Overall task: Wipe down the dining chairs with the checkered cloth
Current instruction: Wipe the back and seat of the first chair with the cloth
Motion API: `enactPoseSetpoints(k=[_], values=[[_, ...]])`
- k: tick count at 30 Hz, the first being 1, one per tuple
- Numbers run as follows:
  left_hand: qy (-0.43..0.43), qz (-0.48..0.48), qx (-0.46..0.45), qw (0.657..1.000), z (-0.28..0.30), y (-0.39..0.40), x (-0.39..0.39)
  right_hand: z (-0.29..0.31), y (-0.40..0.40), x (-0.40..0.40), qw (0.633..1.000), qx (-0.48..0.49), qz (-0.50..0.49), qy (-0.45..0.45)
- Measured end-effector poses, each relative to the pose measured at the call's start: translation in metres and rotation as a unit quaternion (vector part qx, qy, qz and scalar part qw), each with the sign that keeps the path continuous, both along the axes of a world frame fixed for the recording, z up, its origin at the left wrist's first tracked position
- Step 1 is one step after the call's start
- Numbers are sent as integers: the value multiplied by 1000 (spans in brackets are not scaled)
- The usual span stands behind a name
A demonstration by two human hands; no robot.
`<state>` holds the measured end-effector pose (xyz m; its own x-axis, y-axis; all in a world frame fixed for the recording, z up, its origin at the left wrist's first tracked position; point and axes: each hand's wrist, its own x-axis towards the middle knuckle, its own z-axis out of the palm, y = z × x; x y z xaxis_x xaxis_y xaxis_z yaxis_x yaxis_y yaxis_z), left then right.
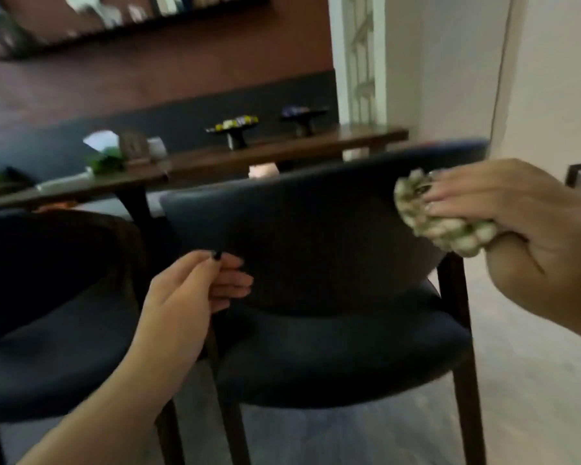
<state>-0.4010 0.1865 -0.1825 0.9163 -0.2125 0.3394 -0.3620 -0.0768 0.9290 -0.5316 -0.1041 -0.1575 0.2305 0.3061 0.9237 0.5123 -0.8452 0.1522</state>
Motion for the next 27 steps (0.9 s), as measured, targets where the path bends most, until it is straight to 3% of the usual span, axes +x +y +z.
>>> enactPoseSetpoints(k=[2, 4, 8, 12, 16, 18, 21, 23, 25, 27], values=[[-159, -6, 13, 987, 38, -5, -4, 27, 9, 8, 1000, 10, -22, -11], [-265, -9, 20, 964, 73, -12, -5, 62, 20, 23, 997, 25, -41, -54], [-348, 9, 74, 935, 122, -29, 19, 110, 24, 53, 994, 80, -66, -34], [-243, -101, 282, 922, 144, -46, 72, 130, 35, 73, 975, 107, -92, 171], [-151, -184, 494, 836, 140, -68, 121, 122, 32, 103, 879, 76, -162, 441], [-132, -207, 560, 791, 135, -75, 140, 123, 30, 118, 830, 53, -173, 527], [-81, -233, 605, 757, 125, -82, 153, 121, 28, 134, 751, 30, -167, 638], [-41, -259, 575, 775, 114, -83, 158, 117, 23, 133, 713, 51, -160, 681], [-12, -267, 525, 808, 107, -76, 158, 113, 20, 130, 704, 87, -167, 685], [-20, -262, 523, 811, 104, -72, 157, 108, 20, 127, 704, 121, -185, 675]])
